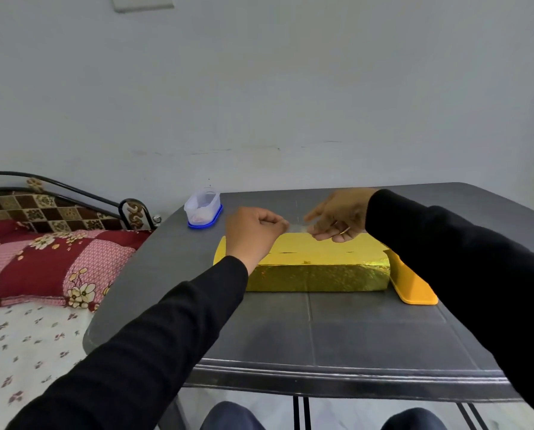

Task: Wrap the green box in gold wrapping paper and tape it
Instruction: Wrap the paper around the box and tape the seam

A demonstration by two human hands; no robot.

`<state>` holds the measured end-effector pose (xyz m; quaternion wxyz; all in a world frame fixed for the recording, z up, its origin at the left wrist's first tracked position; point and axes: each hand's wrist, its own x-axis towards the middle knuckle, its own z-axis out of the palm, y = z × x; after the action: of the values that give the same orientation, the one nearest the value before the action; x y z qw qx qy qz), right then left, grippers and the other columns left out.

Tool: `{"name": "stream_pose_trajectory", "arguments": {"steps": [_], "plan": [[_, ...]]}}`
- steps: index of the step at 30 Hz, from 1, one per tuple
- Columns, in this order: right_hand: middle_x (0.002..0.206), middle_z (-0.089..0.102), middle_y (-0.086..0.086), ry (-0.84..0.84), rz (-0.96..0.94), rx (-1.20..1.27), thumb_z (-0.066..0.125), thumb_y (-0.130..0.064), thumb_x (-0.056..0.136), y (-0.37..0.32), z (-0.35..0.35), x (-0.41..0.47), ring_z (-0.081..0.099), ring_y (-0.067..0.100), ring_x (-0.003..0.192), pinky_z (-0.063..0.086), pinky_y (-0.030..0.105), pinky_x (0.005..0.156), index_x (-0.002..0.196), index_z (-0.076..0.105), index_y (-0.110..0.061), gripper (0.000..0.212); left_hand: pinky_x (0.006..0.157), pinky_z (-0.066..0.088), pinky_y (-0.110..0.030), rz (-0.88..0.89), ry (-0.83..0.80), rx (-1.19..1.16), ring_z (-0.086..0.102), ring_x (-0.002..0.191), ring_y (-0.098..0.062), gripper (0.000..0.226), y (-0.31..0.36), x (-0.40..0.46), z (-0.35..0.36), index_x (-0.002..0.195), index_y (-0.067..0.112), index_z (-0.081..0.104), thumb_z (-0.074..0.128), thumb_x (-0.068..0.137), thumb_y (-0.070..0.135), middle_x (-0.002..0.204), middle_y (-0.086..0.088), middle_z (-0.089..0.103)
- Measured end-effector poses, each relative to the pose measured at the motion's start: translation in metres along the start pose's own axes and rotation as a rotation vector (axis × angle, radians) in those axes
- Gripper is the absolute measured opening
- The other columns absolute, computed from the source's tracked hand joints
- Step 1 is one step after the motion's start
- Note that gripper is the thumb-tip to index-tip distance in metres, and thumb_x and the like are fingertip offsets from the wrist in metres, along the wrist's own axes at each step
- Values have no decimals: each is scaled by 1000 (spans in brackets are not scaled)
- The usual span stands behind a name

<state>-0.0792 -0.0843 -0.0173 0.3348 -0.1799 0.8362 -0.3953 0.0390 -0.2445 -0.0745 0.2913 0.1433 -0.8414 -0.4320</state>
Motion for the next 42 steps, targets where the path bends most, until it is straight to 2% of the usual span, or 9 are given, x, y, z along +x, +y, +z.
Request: {"name": "stream_pose_trajectory", "arguments": {"steps": [4,7,12,20,25,29,37,39,42], "plan": [[80,76,2,35,99,25,81,-14,86,8,5,14,69,8,64,50,24,64,103,74,-10,18,79,54,-25,-76,-37,57,68,83,-3,5,-15,7,7,82,23,82,81,83,28,85,11,77],[69,73,0,51,181,29,78,-18,90,13,11,22,64,7,59,46,24,64,87,72,-9,11,70,51,-23,-132,-91,93,68,79,-5,5,-21,9,12,82,22,82,82,81,26,85,8,77],[69,73,1,117,196,8,82,-20,88,20,21,31,60,10,60,44,23,58,95,75,-7,16,61,50,-23,-167,-145,210,68,77,-9,7,-26,13,17,75,20,80,84,79,26,80,9,75],[87,80,13,251,124,31,90,-13,76,27,30,37,64,15,57,45,22,42,94,77,0,26,67,55,-26,-173,-154,285,67,80,-10,8,-28,18,21,76,21,80,83,80,28,81,7,74],[77,78,9,314,82,-74,92,-20,75,27,33,37,66,15,55,46,21,40,90,76,-2,27,72,59,-30,-159,-155,321,68,80,-12,9,-28,18,23,75,22,79,82,82,28,82,5,74],[66,75,5,344,60,-147,93,-21,73,27,35,38,63,12,43,44,18,37,85,76,-4,26,63,54,-25,-142,-164,364,67,78,-12,9,-28,18,25,78,21,80,81,82,30,83,5,75],[88,73,3,459,20,-418,93,-42,69,34,36,45,68,19,78,54,30,64,97,70,-10,48,67,50,-24,-137,-171,414,66,86,-14,19,-28,18,26,94,19,79,84,80,29,94,4,73],[100,71,7,507,0,-443,87,-32,79,40,33,44,67,23,86,56,32,70,103,68,-11,36,66,48,-21,-118,-157,411,65,89,-14,30,-33,20,22,104,23,71,86,78,29,98,4,69],[97,72,7,579,-86,-439,76,-14,85,46,31,36,67,22,84,58,32,72,94,72,-12,10,67,52,-20,-118,-178,386,65,90,-11,29,-40,22,18,107,23,71,82,80,21,98,7,70]]}}
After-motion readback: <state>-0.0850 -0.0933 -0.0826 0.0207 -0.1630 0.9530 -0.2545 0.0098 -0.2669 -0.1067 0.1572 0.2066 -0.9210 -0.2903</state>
